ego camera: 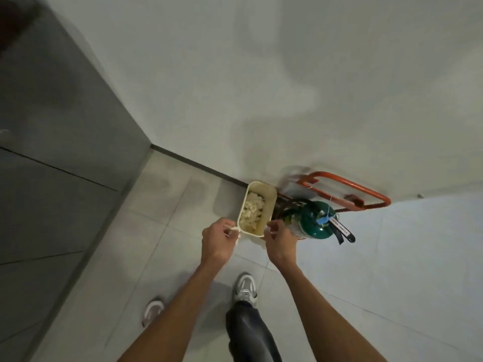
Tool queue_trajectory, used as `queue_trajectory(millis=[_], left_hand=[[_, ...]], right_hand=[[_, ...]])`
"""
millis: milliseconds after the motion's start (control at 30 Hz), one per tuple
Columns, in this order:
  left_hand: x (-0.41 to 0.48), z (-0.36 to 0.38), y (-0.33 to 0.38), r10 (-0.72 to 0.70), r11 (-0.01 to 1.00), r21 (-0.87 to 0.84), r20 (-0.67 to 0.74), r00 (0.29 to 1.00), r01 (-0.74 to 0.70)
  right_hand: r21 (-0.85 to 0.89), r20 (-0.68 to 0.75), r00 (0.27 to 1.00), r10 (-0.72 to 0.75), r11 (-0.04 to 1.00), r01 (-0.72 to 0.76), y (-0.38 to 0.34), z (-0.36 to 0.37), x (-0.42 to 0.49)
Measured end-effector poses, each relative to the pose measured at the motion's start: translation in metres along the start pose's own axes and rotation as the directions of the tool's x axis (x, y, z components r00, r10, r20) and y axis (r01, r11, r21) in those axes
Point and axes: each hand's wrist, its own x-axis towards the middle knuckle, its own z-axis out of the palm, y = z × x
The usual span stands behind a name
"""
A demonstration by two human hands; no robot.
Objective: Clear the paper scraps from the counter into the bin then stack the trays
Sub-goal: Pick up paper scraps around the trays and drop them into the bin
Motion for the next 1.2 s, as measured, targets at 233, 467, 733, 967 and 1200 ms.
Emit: queue_trajectory(millis=[233, 467, 733, 967, 1200], left_hand=[[0.096, 0.125, -0.051, -0.162, 0.987, 0.004, 0.056, 0.985, 0.162], [0.097, 0.118, -0.055, -0.135, 0.991, 0.032, 0.099, 0.986, 0.133], [-0.043, -0.091, -0.061, -0.038, 0.998, 0.048, -0.249, 0.968, 0.051], [-0.227, -0.289, -0.120, -0.009, 0.993, 0.097, -0.544, 0.839, 0.074], [-0.440, -0.431, -0.192, -0.065, 0.994, 0.014, -0.745, 0.664, 0.113]], right_hand=[[-0.209, 0.111, 0.992, -0.065, 0.974, 0.087, 0.047, 0.036, 0.141], [-0.276, 0.190, 0.963, -0.190, 0.931, 0.239, 0.038, 0.048, 0.140], [-0.148, 0.242, 0.819, -0.521, 0.814, 0.562, -0.093, 0.035, -0.042], [-0.068, 0.320, 0.596, -0.736, 0.610, 0.789, -0.204, 0.063, -0.251], [0.012, 0.376, 0.420, -0.826, 0.458, 0.889, -0.263, 0.111, -0.464]])
